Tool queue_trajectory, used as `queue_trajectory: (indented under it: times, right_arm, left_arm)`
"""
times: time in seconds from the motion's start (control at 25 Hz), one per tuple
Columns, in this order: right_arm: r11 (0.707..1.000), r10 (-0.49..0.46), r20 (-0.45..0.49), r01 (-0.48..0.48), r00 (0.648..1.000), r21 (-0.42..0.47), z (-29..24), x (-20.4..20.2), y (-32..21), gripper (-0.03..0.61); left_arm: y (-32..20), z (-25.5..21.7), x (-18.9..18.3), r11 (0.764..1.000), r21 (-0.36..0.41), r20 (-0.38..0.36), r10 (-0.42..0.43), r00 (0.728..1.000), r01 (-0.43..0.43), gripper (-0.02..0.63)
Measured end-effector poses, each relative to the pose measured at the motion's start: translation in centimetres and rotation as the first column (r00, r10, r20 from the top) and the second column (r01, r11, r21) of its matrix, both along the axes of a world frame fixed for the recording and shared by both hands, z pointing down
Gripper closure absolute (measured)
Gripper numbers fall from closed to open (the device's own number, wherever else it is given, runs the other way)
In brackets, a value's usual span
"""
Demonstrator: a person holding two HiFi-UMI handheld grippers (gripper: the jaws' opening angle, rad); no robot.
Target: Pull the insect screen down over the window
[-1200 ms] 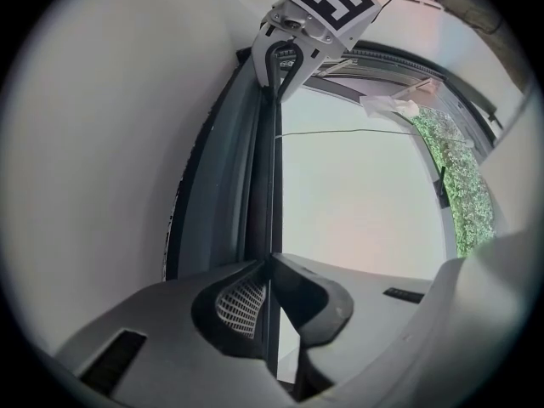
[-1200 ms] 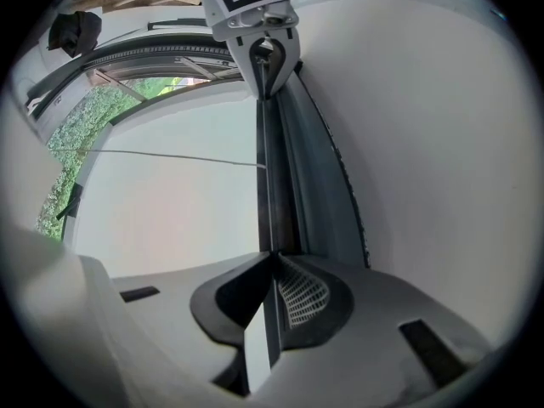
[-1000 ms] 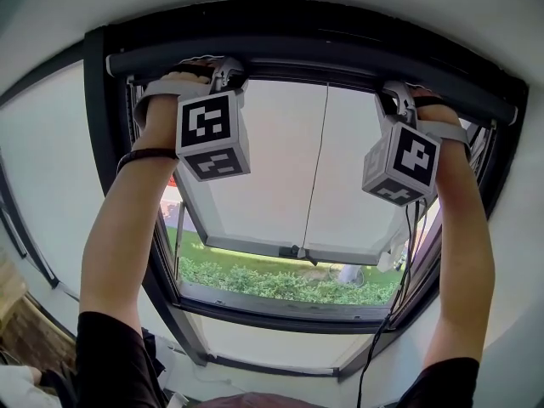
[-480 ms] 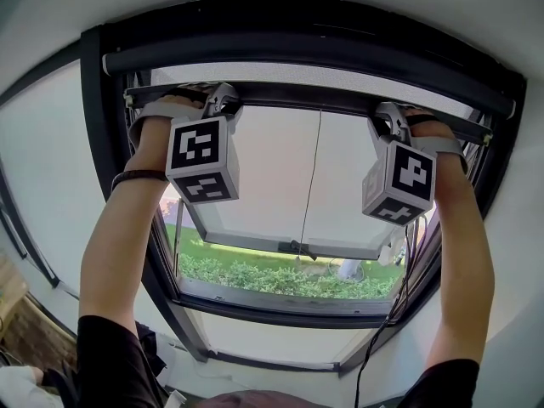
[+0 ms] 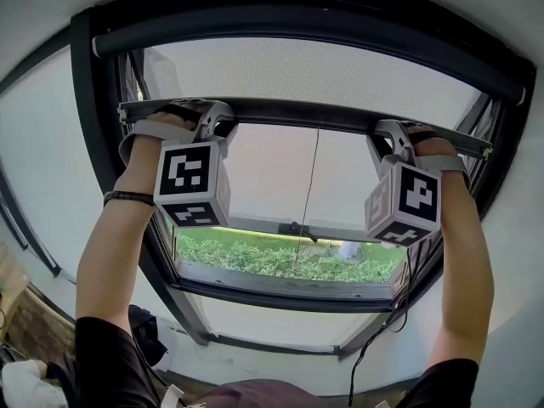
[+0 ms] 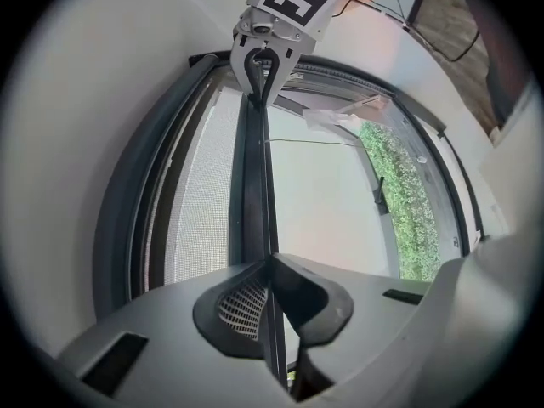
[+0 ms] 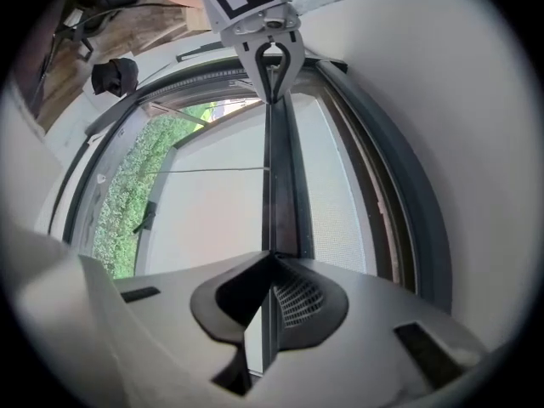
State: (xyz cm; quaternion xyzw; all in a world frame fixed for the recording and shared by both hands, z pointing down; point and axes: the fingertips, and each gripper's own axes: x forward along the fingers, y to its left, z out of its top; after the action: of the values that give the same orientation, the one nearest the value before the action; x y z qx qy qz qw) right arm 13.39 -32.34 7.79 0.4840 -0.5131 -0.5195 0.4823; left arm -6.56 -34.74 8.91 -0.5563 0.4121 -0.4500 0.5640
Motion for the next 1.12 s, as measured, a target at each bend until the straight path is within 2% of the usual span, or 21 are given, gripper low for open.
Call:
queue_trajectory:
  times: [0.32,0.56,0.72,0.92,1.12]
  right_arm:
    - [0.991,0.006,0.01,-0.005,1.0,-0.133,5.5,0.2,0.6,0.557]
    - [0.959,0.002,0.015,0.002,1.0,-0.285,10.7,0.4,0.4,0.557]
    - [0.949,0.001,0.034,0.01,0.999,-0.317,12.8,0.5,0.5,0.557]
    - [0.934,0.007,0.031,0.004,0.999,-0.356,15.5,0.6,0.3,0.557]
    - [0.91,0.008,0.042,0.01,0.999,-0.415,19.8,0.6,0.2,0.557]
  left_arm:
    - [0.6,5.5,0.0,0.992,-0.124,0.011,0.023,1.0,-0.021,0.594]
    - [0.6,10.5,0.1,0.97,-0.24,0.039,0.04,0.998,-0.029,0.594]
    - [0.8,12.6,0.2,0.962,-0.272,0.029,0.045,0.999,-0.036,0.594]
    - [0.6,15.3,0.3,0.954,-0.298,0.055,0.054,0.997,-0.035,0.594]
    - [0.6,19.5,0.2,0.929,-0.364,0.038,0.084,0.996,-0.064,0.594]
